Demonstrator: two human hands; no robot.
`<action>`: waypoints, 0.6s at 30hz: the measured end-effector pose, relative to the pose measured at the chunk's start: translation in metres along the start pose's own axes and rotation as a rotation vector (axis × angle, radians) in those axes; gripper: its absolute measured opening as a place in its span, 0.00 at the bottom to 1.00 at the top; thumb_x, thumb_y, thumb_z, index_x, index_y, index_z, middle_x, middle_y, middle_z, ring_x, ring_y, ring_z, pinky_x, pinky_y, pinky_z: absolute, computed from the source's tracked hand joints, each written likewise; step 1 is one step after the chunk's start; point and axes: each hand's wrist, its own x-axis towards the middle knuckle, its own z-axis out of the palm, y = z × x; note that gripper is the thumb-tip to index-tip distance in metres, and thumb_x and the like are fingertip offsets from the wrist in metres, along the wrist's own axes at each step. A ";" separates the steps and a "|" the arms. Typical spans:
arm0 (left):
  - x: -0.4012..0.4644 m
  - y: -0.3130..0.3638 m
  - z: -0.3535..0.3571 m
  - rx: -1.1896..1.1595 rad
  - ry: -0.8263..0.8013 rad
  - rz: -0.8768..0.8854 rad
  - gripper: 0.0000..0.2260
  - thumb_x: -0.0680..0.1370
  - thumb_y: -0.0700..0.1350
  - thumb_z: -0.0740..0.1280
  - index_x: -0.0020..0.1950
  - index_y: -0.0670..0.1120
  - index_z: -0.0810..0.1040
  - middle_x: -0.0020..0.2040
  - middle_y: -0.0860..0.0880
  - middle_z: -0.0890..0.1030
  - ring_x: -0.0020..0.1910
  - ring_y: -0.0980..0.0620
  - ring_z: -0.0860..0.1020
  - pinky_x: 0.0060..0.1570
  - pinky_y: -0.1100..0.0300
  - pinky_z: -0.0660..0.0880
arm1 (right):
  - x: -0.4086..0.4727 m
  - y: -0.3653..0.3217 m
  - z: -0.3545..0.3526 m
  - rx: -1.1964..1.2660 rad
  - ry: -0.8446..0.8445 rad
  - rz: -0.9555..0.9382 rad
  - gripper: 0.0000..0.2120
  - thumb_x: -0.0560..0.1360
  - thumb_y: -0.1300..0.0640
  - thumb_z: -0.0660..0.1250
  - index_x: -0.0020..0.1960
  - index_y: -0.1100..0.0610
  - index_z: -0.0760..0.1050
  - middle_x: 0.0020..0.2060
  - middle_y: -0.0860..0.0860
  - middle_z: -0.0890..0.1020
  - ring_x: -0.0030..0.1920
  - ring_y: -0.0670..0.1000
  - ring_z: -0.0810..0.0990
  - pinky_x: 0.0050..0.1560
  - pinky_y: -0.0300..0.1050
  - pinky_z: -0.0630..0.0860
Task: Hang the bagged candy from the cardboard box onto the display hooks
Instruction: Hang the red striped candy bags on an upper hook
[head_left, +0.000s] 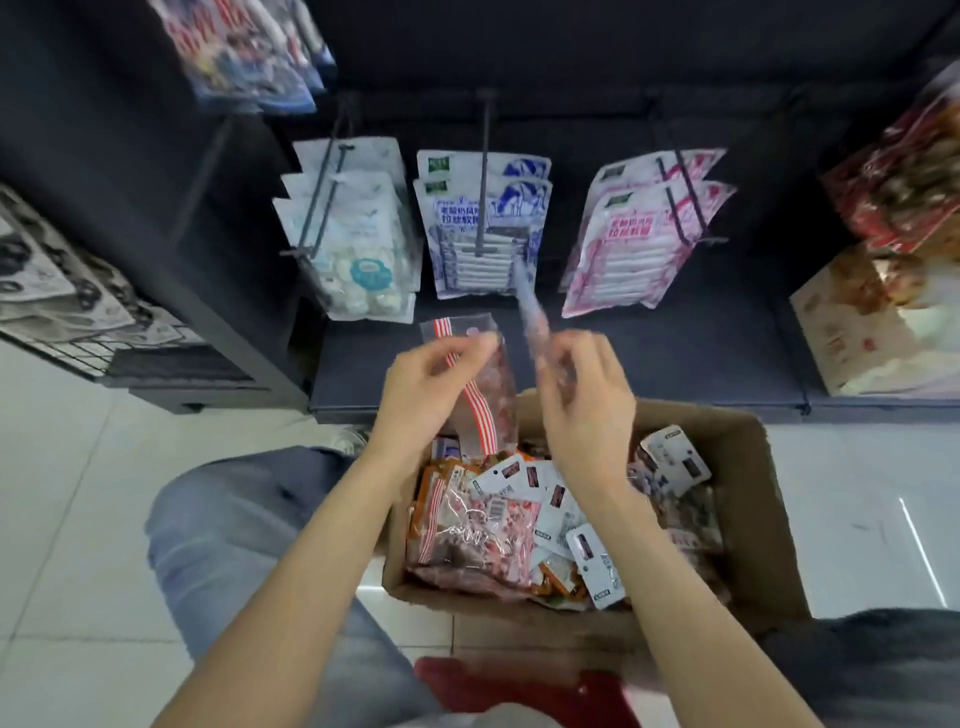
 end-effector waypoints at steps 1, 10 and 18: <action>-0.003 0.011 -0.002 -0.019 -0.015 -0.003 0.21 0.69 0.69 0.65 0.46 0.53 0.84 0.46 0.57 0.84 0.50 0.59 0.80 0.59 0.56 0.73 | 0.002 -0.010 0.005 -0.071 -0.009 -0.095 0.06 0.74 0.66 0.64 0.48 0.58 0.73 0.45 0.51 0.78 0.41 0.51 0.75 0.36 0.39 0.68; -0.004 0.051 -0.060 0.396 0.106 0.295 0.05 0.75 0.46 0.70 0.41 0.48 0.83 0.31 0.47 0.79 0.29 0.57 0.70 0.33 0.60 0.66 | 0.021 -0.046 0.000 -0.107 -0.345 -0.452 0.12 0.73 0.51 0.65 0.56 0.53 0.73 0.56 0.51 0.75 0.54 0.50 0.73 0.52 0.42 0.72; 0.022 0.090 -0.149 0.607 -0.007 0.472 0.08 0.74 0.49 0.72 0.52 0.52 0.84 0.37 0.58 0.80 0.36 0.64 0.76 0.38 0.69 0.68 | 0.128 -0.104 -0.008 0.437 -0.538 0.078 0.27 0.75 0.54 0.69 0.69 0.46 0.61 0.59 0.45 0.72 0.58 0.43 0.73 0.55 0.33 0.73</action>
